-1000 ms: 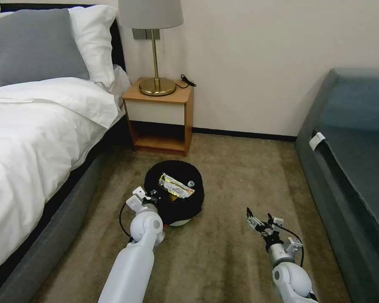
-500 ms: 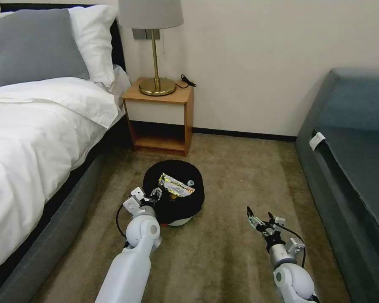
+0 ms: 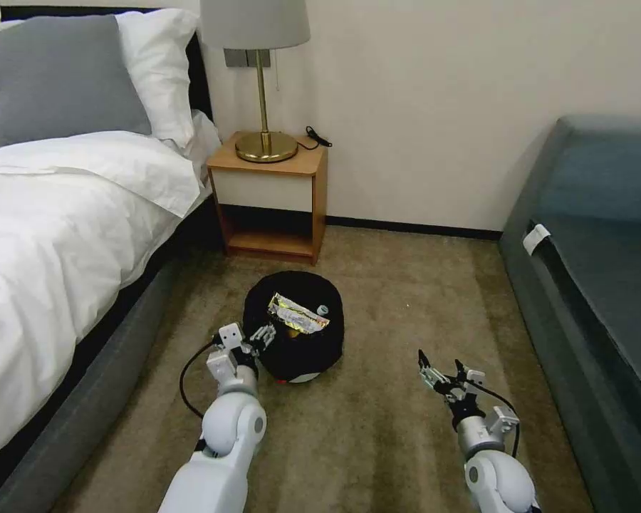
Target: Pick up the trash bin, then pick up the garbage on the floor and place it into the trash bin.
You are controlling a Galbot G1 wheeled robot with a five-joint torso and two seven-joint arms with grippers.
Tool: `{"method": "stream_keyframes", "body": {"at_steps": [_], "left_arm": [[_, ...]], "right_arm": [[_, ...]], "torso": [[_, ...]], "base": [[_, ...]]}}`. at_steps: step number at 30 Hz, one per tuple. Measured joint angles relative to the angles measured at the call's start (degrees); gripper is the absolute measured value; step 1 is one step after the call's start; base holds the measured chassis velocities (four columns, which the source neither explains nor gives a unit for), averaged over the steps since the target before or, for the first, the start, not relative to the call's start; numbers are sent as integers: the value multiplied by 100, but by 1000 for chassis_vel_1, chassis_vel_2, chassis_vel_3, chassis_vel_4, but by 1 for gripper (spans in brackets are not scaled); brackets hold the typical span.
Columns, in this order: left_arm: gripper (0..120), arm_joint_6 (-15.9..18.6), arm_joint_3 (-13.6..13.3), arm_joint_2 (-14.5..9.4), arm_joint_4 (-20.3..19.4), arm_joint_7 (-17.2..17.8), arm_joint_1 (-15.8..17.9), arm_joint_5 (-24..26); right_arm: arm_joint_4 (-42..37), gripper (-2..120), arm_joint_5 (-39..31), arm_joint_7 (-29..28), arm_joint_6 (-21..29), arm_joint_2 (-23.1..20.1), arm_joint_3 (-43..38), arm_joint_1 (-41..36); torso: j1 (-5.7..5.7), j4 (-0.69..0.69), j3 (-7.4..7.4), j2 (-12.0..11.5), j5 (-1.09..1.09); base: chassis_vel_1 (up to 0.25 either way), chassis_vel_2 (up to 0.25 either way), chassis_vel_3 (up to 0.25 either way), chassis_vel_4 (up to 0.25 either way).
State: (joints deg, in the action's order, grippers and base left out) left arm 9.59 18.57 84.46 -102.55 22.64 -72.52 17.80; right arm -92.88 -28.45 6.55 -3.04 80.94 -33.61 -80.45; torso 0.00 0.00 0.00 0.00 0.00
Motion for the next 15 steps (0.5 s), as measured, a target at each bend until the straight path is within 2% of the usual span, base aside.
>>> {"method": "stream_keyframes", "body": {"at_steps": [9,12,13,15], "left_arm": [[100,-404,95,-68,-313,-139,-468,-674],[100,-770,141,-111,-471,-336,-787,-1264],[100,-770,141,-111,-471,-336,-787,-1264],[100,-1002,152,-135,-574,-433,-964,-1541]], "right_arm": [[-82,100,62,-93,-369,45,50,-144],[-126,100,96,-119,-504,80,72,-233],[-126,100,96,-119,-504,80,72,-233],[-168,100,117,-121,-563,111,84,-285]], "torso": [[0,0,0,0,0],[0,0,0,0,0],[0,0,0,0,0],[0,0,0,0,0]], "base": [[0,0,0,0],[0,0,0,0],[0,0,0,0],[0,0,0,0]]}}
